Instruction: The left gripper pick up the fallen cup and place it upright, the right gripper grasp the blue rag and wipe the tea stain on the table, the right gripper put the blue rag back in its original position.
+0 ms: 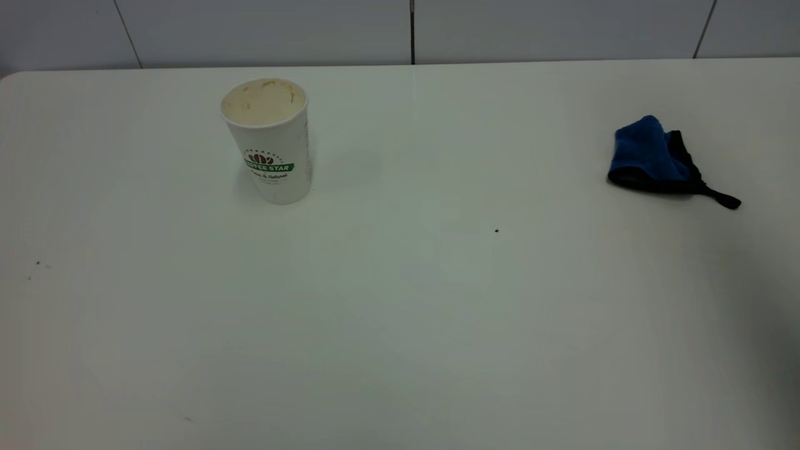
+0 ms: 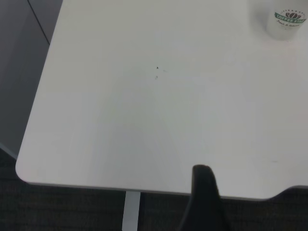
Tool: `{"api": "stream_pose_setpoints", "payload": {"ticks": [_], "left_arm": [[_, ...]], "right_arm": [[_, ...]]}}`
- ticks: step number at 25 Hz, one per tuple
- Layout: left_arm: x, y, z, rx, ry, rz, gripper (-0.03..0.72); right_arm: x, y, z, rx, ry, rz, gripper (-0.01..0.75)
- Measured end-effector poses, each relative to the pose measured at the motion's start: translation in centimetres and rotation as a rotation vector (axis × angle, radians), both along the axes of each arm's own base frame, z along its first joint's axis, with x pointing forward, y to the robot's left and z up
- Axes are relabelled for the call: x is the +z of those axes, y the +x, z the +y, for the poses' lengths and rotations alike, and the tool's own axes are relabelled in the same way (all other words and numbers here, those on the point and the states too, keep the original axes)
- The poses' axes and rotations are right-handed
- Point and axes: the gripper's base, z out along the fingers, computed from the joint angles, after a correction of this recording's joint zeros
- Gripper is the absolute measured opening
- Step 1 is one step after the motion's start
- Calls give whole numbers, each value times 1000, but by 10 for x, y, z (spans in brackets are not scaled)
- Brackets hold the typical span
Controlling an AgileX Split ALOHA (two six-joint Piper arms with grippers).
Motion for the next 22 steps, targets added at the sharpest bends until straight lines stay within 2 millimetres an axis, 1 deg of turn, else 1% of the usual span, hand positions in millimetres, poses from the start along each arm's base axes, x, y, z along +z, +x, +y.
{"api": "stream_pose_setpoints", "payload": {"ticks": [2, 4, 8, 11, 16, 20, 22], "left_arm": [[0, 0, 0, 0, 0, 0, 581], [0, 0, 0, 0, 0, 0, 581], [0, 0, 0, 0, 0, 0, 581], [0, 0, 0, 0, 0, 0, 581], [0, 0, 0, 0, 0, 0, 581], [0, 0, 0, 0, 0, 0, 581], [0, 0, 0, 0, 0, 0, 581]], "right_arm": [[-12, -22, 0, 0, 0, 24, 537], [-18, -43, -1, 0, -3, 18, 537], [-34, -76, -2, -2, -14, 17, 537], [-48, -99, -3, 53, -48, 11, 537], [-70, -130, -4, 103, -82, -1, 537], [-82, -148, -4, 106, -85, -23, 537], [-86, -161, -4, 104, -87, -63, 537]]}}
